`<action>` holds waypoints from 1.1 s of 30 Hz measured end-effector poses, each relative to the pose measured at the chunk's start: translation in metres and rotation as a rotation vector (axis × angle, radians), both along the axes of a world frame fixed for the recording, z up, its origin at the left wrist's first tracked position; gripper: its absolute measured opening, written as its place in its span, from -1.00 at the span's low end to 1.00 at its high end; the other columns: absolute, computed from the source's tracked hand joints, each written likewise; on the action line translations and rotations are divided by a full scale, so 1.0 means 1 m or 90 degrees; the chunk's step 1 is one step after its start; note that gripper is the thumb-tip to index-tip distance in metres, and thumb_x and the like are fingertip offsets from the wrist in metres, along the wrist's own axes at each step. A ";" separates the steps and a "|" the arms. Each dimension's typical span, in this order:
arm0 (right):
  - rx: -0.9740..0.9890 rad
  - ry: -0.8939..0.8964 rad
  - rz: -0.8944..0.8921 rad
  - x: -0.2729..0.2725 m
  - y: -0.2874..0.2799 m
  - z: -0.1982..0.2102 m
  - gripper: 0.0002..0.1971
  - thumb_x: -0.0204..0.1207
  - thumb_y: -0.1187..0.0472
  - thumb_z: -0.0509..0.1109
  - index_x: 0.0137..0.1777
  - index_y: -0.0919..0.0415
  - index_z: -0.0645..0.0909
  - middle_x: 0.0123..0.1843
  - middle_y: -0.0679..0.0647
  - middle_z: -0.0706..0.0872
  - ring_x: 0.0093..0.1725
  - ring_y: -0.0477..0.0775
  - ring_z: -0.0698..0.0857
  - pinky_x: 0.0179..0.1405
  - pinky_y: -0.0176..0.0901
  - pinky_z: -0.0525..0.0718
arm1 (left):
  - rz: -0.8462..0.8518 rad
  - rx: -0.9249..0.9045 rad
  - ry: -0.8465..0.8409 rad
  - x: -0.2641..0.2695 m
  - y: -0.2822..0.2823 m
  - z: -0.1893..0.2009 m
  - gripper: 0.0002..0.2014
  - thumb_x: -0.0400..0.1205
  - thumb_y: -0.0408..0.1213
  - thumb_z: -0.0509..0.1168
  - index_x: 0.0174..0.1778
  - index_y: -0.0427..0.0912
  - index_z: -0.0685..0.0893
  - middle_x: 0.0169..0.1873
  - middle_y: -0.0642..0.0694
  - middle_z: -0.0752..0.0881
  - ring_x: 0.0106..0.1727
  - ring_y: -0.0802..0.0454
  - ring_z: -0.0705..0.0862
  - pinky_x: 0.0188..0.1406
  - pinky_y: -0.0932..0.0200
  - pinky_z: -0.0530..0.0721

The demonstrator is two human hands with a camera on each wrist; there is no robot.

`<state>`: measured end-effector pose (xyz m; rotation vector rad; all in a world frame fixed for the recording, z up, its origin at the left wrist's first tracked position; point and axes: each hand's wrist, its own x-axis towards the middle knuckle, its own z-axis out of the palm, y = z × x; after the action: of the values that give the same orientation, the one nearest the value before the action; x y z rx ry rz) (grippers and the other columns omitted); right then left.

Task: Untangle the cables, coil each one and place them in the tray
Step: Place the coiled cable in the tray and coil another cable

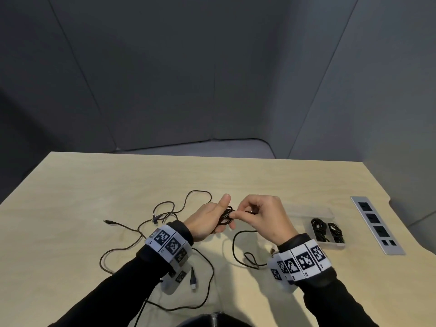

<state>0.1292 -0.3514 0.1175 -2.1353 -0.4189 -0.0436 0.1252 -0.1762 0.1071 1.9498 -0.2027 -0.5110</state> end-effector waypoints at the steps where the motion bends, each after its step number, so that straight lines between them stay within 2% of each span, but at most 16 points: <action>1: 0.025 0.032 -0.015 0.002 -0.002 -0.003 -0.79 0.26 0.05 0.63 -0.39 0.13 0.69 -0.60 -0.13 0.50 -0.54 -0.15 0.40 -0.47 -0.40 0.38 | -0.023 -0.022 0.014 0.000 0.002 0.000 -0.28 0.58 0.38 -0.16 -0.32 -0.13 0.67 -0.63 0.07 0.40 -0.62 0.17 0.32 -0.58 0.34 0.32; 2: 0.053 0.069 -0.018 0.003 -0.004 -0.007 -0.78 0.26 0.07 0.64 -0.39 0.13 0.68 -0.59 -0.13 0.46 -0.52 -0.17 0.37 -0.44 -0.38 0.38 | -0.049 -0.032 0.017 0.001 0.004 0.000 -0.38 0.60 0.34 0.01 -0.31 -0.16 0.64 -0.62 0.09 0.38 -0.61 0.18 0.29 -0.60 0.37 0.29; 4: 0.096 0.136 0.018 0.004 -0.007 -0.013 -0.80 0.30 0.08 0.62 -0.34 0.15 0.67 -0.52 -0.06 0.49 -0.45 -0.11 0.42 -0.38 -0.28 0.42 | -0.107 -0.020 0.006 0.002 0.007 -0.001 -0.63 0.63 0.04 0.27 -0.28 -0.22 0.58 -0.60 0.10 0.38 -0.61 0.21 0.31 -0.60 0.40 0.30; 6: 0.121 0.176 0.061 0.004 -0.010 -0.018 -0.87 0.41 0.15 0.54 -0.27 0.14 0.66 -0.43 0.05 0.56 -0.36 -0.03 0.48 -0.30 -0.21 0.47 | -0.114 -0.051 0.037 0.003 0.010 -0.004 -0.76 0.68 -0.17 0.24 -0.25 -0.21 0.59 -0.60 0.11 0.39 -0.61 0.22 0.33 -0.60 0.39 0.32; 7: 0.128 0.185 0.065 0.004 -0.013 -0.018 -0.89 0.47 0.22 0.48 -0.25 0.14 0.64 -0.42 0.01 0.55 -0.35 -0.03 0.48 -0.28 -0.20 0.48 | -0.094 -0.087 0.064 0.003 0.013 -0.006 -0.77 0.71 -0.20 0.18 -0.24 -0.18 0.59 -0.62 0.13 0.38 -0.61 0.21 0.32 -0.61 0.38 0.30; 10: 0.166 0.219 0.021 0.003 -0.024 -0.019 -0.87 0.56 0.32 0.36 -0.23 0.19 0.58 -0.40 0.02 0.42 -0.43 -0.08 0.45 -0.37 -0.22 0.55 | 0.006 -0.207 0.108 0.002 0.019 -0.003 -0.72 0.75 -0.18 0.03 -0.22 -0.17 0.50 -0.62 0.13 0.35 -0.61 0.21 0.27 -0.66 0.38 0.23; 12: 0.213 0.266 0.006 -0.001 -0.027 -0.021 -0.88 0.57 0.33 0.34 -0.21 0.24 0.58 -0.38 0.07 0.41 -0.51 -0.13 0.47 -0.44 -0.27 0.63 | 0.090 -0.275 0.091 0.000 0.022 -0.001 -0.69 0.76 -0.17 -0.03 -0.23 -0.17 0.48 -0.55 0.05 0.45 -0.57 0.14 0.36 -0.64 0.39 0.34; 14: 0.260 0.306 -0.014 -0.006 -0.025 -0.024 -0.91 0.56 0.33 0.35 -0.19 0.29 0.59 -0.37 0.06 0.45 -0.53 -0.11 0.51 -0.44 -0.23 0.69 | 0.160 -0.333 0.064 0.000 0.024 0.002 -0.67 0.77 -0.16 -0.05 -0.26 -0.16 0.46 -0.39 0.00 0.61 -0.44 0.12 0.55 -0.48 0.36 0.47; 16: 0.317 0.329 -0.043 -0.010 -0.021 -0.027 -0.93 0.54 0.36 0.37 -0.18 0.31 0.63 -0.38 0.06 0.50 -0.49 -0.08 0.53 -0.44 -0.22 0.69 | 0.213 -0.389 0.061 0.002 0.025 0.000 -0.66 0.76 -0.13 -0.05 -0.26 -0.16 0.45 -0.19 -0.03 0.73 -0.18 0.15 0.70 -0.22 0.27 0.56; 19: 0.427 0.359 -0.077 -0.013 -0.013 -0.027 -0.91 0.56 0.35 0.33 -0.15 0.26 0.65 -0.37 0.07 0.60 -0.39 -0.11 0.63 -0.41 -0.21 0.71 | 0.270 -0.478 0.077 0.006 0.022 -0.002 -0.65 0.76 -0.08 -0.05 -0.25 -0.15 0.44 0.14 -0.16 0.74 0.22 0.06 0.70 0.23 0.04 0.60; 21: 0.523 0.394 -0.073 -0.014 -0.005 -0.025 -0.87 0.61 0.32 0.25 -0.09 0.24 0.63 -0.39 0.05 0.61 -0.37 -0.06 0.68 -0.38 -0.17 0.74 | 0.303 -0.532 0.079 0.006 0.018 -0.002 -0.65 0.75 -0.06 -0.05 -0.26 -0.14 0.44 0.23 -0.19 0.71 0.30 -0.02 0.67 0.30 -0.06 0.59; 23: 0.561 0.412 -0.054 -0.014 0.001 -0.024 -0.85 0.65 0.28 0.18 -0.02 0.23 0.59 -0.52 0.02 0.48 -0.53 -0.04 0.55 -0.48 -0.21 0.60 | 0.334 -0.576 0.068 0.008 0.014 0.000 -0.64 0.76 -0.06 -0.07 -0.25 -0.14 0.43 0.26 -0.21 0.69 0.30 -0.09 0.67 0.31 -0.10 0.58; 26: 0.424 0.382 -0.016 -0.014 0.006 -0.028 -0.82 0.68 0.24 0.15 0.01 0.21 0.59 -0.61 -0.08 0.31 -0.64 -0.12 0.25 -0.61 -0.33 0.30 | 0.392 -0.640 0.047 0.011 0.013 0.006 -0.65 0.77 -0.06 -0.09 -0.19 -0.17 0.43 0.14 -0.25 0.74 0.18 -0.16 0.73 0.25 -0.13 0.62; 29: 0.188 0.315 0.043 -0.016 0.009 -0.033 -0.78 0.70 0.21 0.14 -0.05 0.16 0.63 -0.58 -0.10 0.32 -0.63 -0.19 0.27 -0.63 -0.42 0.28 | 0.459 -0.660 0.041 0.016 0.013 0.011 -0.64 0.78 -0.07 -0.08 -0.20 -0.19 0.42 -0.30 -0.12 0.68 -0.16 -0.05 0.79 0.03 -0.24 0.72; 31: 0.094 0.281 0.073 -0.018 0.012 -0.035 -0.75 0.70 0.19 0.14 -0.08 0.12 0.65 -0.59 -0.18 0.35 -0.62 -0.25 0.30 -0.56 -0.46 0.28 | 0.499 -0.652 0.046 0.018 0.013 0.012 -0.68 0.78 -0.06 -0.06 -0.20 -0.16 0.39 -0.45 -0.05 0.49 -0.47 0.11 0.57 -0.28 -0.01 0.76; 33: 0.046 0.291 0.097 -0.022 0.017 -0.034 -0.74 0.70 0.16 0.14 -0.09 0.07 0.66 -0.62 -0.19 0.35 -0.61 -0.23 0.30 -0.54 -0.43 0.30 | 0.528 -0.582 0.028 0.020 0.013 0.010 -0.74 0.77 -0.07 -0.03 -0.10 -0.10 0.43 -0.46 0.00 0.37 -0.58 0.18 0.34 -0.62 0.31 0.45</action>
<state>0.1070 -0.3344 0.0834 -1.9600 -0.3004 0.5003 0.1454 -0.1628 0.1176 0.9787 0.3512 0.1069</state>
